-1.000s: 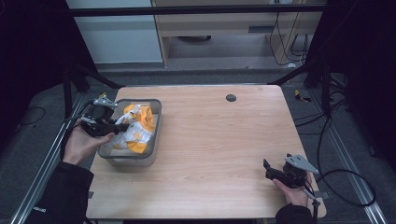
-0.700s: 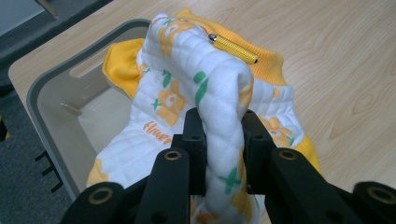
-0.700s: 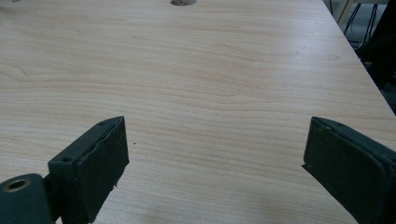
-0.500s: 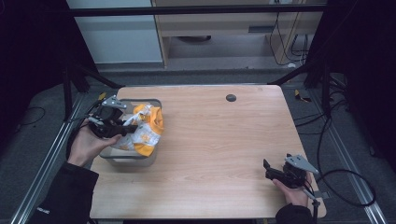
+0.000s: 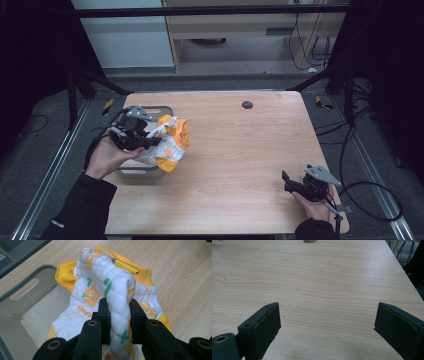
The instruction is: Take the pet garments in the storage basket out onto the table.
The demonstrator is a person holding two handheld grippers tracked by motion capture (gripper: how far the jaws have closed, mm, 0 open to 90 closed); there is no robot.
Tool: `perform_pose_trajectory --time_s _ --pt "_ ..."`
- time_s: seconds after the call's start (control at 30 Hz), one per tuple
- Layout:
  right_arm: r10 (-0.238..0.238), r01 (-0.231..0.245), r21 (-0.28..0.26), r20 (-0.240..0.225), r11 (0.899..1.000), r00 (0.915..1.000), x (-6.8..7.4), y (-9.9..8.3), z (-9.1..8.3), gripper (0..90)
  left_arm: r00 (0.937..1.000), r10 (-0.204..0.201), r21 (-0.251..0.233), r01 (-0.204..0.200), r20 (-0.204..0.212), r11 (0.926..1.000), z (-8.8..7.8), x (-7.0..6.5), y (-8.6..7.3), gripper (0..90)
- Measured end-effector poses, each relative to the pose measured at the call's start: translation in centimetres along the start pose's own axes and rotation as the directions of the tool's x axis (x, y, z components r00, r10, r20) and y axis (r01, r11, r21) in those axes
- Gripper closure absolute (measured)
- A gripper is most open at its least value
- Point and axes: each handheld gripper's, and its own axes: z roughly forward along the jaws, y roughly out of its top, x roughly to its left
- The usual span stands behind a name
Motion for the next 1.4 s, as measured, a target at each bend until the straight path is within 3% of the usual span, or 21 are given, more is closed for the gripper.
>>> perform_pose_trajectory --time_s 0.57,1.07,1.4 --pt "0.002 -0.002 0.001 -0.003 1.0 1.0 0.0 0.0 0.0 6.6 0.9969 0.057 0.0 -0.057 0.054 0.9984 1.6 -2.2 2.2 75.6" --pt "0.002 -0.002 0.0 -0.003 1.0 1.0 -0.1 0.0 0.0 6.6 0.9885 0.116 0.012 -0.117 0.097 0.993 3.6 -4.5 4.0 75.6" --pt "0.003 -0.003 0.0 -0.003 1.0 1.0 -0.1 0.0 0.0 6.6 0.9826 0.142 0.037 -0.148 0.119 0.9883 5.4 -5.7 4.4 75.5"
